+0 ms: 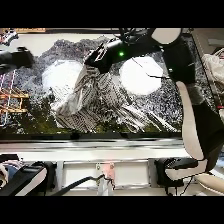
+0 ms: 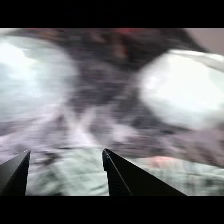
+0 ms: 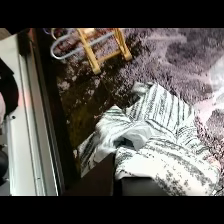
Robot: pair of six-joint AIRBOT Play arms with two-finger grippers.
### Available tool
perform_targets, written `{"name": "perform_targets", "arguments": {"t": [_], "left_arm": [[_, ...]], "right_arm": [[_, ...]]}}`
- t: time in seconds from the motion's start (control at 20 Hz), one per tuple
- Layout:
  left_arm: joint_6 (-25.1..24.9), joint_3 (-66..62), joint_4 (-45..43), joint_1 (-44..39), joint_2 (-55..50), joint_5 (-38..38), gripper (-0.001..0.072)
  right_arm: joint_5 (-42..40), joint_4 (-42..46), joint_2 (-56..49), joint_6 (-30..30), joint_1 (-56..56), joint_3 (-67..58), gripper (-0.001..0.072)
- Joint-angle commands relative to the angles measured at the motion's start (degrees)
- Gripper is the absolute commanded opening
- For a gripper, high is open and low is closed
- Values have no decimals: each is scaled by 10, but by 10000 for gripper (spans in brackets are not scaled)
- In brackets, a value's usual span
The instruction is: Fold the clothes and pants, and hang the long-sleeved shirts on hangers.
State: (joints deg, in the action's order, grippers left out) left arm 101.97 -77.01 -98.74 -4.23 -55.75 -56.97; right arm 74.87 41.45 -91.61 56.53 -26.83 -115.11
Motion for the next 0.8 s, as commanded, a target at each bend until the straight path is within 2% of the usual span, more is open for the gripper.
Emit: {"name": "perform_targets", "arguments": {"t": [0.0, 0.1, 0.2, 0.25, 0.4, 0.45, 0.75], "left_arm": [[7, 2, -128, 51, 19, -93, 409], [12, 30, -166, 116, 22, -141, 410], [22, 93, -161, 194, 34, -110, 412], [7, 120, -143, 226, 32, -83, 413], [-156, 145, -57, 312, -25, -47, 413], [-177, 141, -66, 320, -49, -40, 413], [-178, 107, -143, 324, -180, 9, 395]], "right_arm": [[-15, 7, -24, 4, -1, 0, 24], [-27, 5, -23, 4, -1, 0, 24], [-17, 6, -22, -5, -3, 0, 24], [-3, 8, -22, -14, -3, 0, 23], [31, 8, -22, -37, -5, 0, 24], [35, 9, -22, -38, -5, 0, 24], [35, 10, -22, -64, -5, 0, 28]]}}
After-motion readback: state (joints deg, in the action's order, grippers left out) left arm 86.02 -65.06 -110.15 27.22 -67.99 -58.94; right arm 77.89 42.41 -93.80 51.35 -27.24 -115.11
